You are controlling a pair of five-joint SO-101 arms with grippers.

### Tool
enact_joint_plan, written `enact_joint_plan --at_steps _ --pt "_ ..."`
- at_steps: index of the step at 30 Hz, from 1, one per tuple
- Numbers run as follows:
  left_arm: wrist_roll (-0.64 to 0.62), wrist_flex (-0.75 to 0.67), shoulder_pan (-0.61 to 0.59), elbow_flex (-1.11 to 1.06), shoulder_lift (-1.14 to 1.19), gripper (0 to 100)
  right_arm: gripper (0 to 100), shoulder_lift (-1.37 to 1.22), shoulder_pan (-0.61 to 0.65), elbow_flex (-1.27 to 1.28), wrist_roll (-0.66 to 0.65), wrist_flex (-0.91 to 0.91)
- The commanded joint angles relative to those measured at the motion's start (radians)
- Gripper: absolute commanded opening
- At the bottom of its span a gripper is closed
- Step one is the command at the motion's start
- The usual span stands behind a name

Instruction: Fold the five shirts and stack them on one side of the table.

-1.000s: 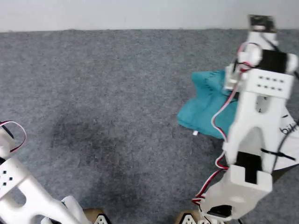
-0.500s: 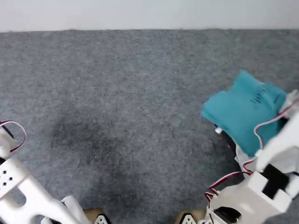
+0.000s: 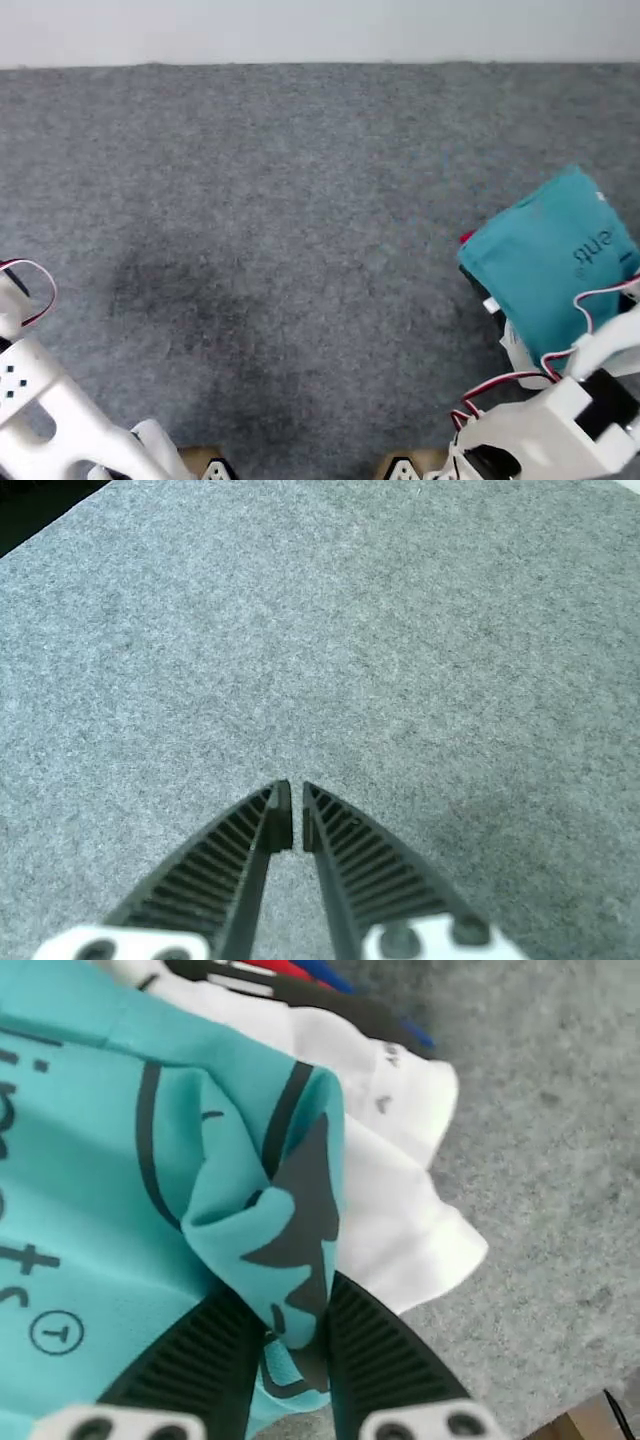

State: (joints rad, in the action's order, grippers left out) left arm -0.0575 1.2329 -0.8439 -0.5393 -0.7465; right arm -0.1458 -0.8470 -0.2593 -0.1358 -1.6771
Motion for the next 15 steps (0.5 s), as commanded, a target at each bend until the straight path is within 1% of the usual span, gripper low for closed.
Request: enact_joint_plan --at_steps 1,5,7,11,15 --pt "-0.005 -0.006 0.008 0.002 -0.003 3 0.9 0.058 -0.042 -0.005 -0.008 0.012" --pt "-0.005 -0.006 0.017 -0.013 -0.002 3 0.9 0.058 -0.047 -0.005 -0.008 0.012" --pt "-0.005 -0.006 0.061 -0.036 -0.003 3 1.8 0.058 -0.047 -0.005 -0.008 0.012" --pt "-0.003 -0.006 0.176 -0.071 -0.006 3 9.3 0.058 -0.048 -0.005 -0.002 0.004" --pt "-0.003 -0.006 0.239 -0.107 -0.005 3 17.3 0.065 -0.048 -0.006 0.002 -0.033"
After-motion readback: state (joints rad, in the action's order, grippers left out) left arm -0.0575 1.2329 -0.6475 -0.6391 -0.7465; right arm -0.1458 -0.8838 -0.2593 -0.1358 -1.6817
